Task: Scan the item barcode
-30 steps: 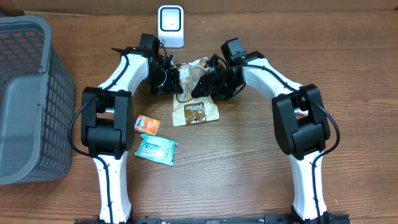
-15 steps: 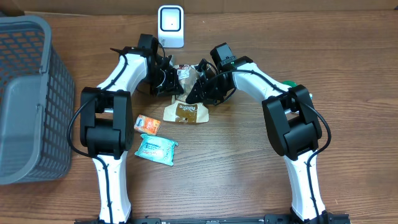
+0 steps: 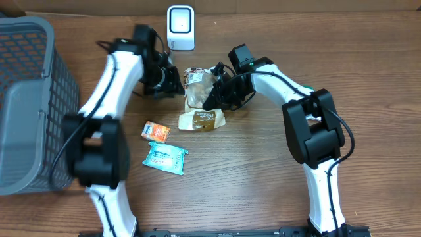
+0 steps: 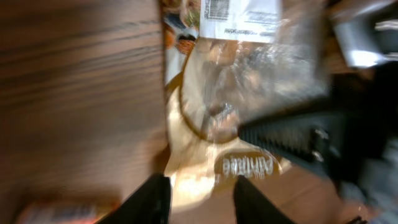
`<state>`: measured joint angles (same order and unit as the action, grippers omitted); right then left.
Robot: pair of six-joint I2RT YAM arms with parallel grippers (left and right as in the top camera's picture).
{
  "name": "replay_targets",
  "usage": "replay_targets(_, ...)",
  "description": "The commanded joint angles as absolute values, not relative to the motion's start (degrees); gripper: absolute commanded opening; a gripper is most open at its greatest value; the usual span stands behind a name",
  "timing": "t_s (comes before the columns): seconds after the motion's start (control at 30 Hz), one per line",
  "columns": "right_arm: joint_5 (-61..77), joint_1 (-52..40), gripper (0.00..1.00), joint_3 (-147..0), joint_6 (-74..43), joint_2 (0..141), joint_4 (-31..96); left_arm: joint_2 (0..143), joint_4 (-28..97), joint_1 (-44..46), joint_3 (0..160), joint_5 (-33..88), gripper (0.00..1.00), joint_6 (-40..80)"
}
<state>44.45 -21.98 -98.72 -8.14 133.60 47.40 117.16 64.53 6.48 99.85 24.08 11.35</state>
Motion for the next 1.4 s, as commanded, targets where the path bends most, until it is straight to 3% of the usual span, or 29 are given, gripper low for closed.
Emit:
replay_targets(0.0, 43.86, -20.47, 0.06, -99.48, -2.72, 126.13, 50.06, 107.55, 67.31, 4.64, 101.93, 17.76, 0.43, 10.26)
replay_targets(0.33, 43.86, -19.86, 0.04, -99.48, 19.46, 108.84, 62.43, 98.94, 72.84, -2.72, 101.93, 6.44, 0.73, 10.26)
replay_targets(0.7, 43.64, -19.86, 0.04, -99.48, 29.30, 98.63, 63.59, 99.74, 72.14, -7.62, 101.71, 0.49, 0.89, 10.28)
replay_targets(0.73, 43.59, -19.86, 0.04, -99.46, 29.56, 98.63, 63.64, 99.74, 71.94, -7.64, 101.71, 0.19, 0.99, 10.28)
replay_targets(1.37, 46.44, -20.16, 0.04, -99.46, 39.31, 98.61, 64.69, 99.74, 71.33, -7.49, 101.71, -0.01, 0.99, 10.70)
